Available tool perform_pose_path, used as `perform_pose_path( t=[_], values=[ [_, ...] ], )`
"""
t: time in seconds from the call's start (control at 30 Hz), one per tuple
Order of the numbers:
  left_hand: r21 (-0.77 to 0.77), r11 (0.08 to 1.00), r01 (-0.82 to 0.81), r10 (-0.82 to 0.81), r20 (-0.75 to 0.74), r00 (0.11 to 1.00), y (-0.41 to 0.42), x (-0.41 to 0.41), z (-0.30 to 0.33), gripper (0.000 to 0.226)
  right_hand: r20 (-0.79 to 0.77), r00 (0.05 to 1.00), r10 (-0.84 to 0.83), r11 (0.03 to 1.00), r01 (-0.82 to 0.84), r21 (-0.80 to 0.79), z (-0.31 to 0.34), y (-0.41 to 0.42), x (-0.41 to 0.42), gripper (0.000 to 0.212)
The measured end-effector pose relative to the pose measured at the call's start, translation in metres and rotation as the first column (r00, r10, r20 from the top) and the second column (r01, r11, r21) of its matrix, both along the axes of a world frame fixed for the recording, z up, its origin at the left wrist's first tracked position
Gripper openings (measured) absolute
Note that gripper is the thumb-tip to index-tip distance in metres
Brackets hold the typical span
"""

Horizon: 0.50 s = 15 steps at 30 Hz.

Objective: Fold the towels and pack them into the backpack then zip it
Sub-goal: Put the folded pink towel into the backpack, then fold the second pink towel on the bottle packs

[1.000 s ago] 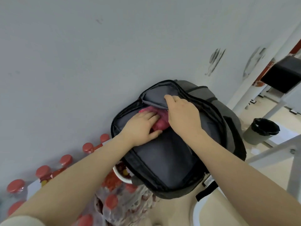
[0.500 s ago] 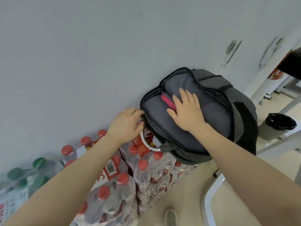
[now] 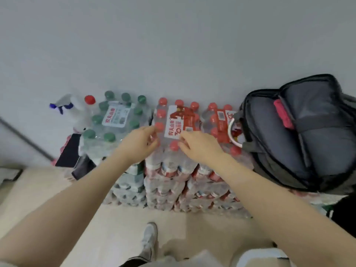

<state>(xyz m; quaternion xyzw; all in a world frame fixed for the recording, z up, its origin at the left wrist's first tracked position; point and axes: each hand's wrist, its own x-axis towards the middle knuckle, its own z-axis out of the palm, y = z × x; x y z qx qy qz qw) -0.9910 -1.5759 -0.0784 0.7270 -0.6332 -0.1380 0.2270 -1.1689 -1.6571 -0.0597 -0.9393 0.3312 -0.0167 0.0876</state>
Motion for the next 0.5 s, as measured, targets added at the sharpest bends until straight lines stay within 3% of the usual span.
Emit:
perform_pose_path(
  t=[0.1, 0.23, 0.33, 0.5],
  values=[
    [0.095, 0.975, -0.200, 0.202, -0.012, 0.979, 0.078, 0.013, -0.016, 0.029, -0.023, 0.979, 0.202, 0.979, -0.201, 0.039, -0.015, 0.036, 0.039, 0.027],
    [0.174, 0.856, -0.487, 0.491, 0.019, 0.871, 0.196, 0.034, -0.026, 0.023, -0.068, 0.876, 0.478, 0.876, -0.469, 0.111, -0.031, 0.109, 0.109, 0.024],
    [0.207, 0.691, -0.692, 0.704, 0.025, 0.710, 0.290, 0.044, -0.020, 0.025, -0.089, 0.722, 0.686, 0.726, -0.672, 0.149, -0.030, 0.187, 0.158, 0.026],
    [0.169, 0.361, -0.917, 0.931, -0.012, 0.364, 0.444, 0.040, -0.011, 0.026, -0.060, 0.443, 0.895, 0.446, -0.881, 0.154, -0.024, 0.327, 0.218, 0.027]
  ],
)
